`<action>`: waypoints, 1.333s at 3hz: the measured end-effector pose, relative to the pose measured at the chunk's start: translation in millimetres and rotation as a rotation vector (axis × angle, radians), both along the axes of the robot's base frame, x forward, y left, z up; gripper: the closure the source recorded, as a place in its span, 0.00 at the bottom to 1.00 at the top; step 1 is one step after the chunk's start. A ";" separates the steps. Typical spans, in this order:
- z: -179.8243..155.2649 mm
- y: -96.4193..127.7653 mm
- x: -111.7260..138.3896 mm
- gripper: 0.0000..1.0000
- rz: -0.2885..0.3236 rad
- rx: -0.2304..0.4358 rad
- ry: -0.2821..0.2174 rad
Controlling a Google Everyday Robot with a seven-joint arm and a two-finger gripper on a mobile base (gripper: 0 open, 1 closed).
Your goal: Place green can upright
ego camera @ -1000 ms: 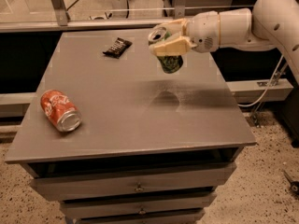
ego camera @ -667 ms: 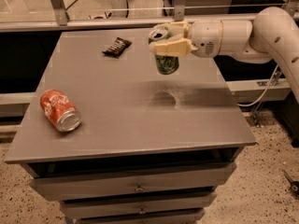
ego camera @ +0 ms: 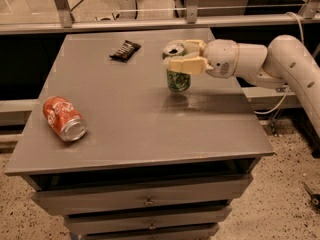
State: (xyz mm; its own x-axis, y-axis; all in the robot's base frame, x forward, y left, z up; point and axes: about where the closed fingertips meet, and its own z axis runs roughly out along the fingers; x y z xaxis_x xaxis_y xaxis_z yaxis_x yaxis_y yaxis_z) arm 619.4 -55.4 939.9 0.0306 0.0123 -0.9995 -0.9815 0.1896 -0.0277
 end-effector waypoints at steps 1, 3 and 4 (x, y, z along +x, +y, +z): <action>-15.0 -5.0 -1.5 0.59 0.005 0.022 0.004; -38.0 -21.8 -9.7 0.05 -0.001 0.025 -0.005; -44.9 -31.9 -12.3 0.00 -0.009 0.000 0.000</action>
Offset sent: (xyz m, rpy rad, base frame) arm -0.0094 -0.0228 -0.0422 0.0570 -0.0116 -0.0016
